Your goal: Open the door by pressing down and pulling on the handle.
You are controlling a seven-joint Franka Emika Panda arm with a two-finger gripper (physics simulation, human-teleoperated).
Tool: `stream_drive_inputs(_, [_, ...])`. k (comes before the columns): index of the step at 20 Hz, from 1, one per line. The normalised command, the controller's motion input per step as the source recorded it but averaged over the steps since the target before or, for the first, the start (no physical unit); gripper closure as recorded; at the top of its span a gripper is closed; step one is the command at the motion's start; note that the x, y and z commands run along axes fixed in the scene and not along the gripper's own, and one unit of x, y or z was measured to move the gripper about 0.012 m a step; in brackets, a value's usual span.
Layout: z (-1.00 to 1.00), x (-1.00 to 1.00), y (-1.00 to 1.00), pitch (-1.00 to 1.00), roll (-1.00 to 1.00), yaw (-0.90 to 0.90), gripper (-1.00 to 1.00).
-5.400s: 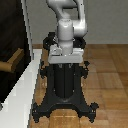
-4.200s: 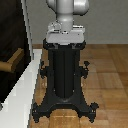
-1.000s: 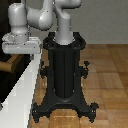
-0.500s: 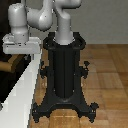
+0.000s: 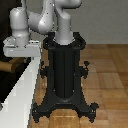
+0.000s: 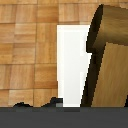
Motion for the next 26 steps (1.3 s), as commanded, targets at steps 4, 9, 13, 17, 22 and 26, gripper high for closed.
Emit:
stream_drive_inputs(4, [-0.5, 0.0, 0.0, -0.08, 0.0, 0.0, 1.0])
stream_drive_inputs(9, [-0.4, 0.0, 0.0, -0.09, 0.0, 0.0, 1.0])
stream_drive_inputs(13, [-0.5, 0.0, 0.0, -0.11, 0.0, 0.0, 1.0])
stream_drive_inputs(17, [-0.25, 0.0, 0.0, -0.04, 0.0, 0.0, 1.0])
stream_drive_inputs(22, [-0.2, 0.0, 0.0, -0.09, 0.0, 0.0, 1.0])
stream_drive_inputs(26, [-0.25, 0.0, 0.0, -0.04, 0.0, 0.0, 1.0])
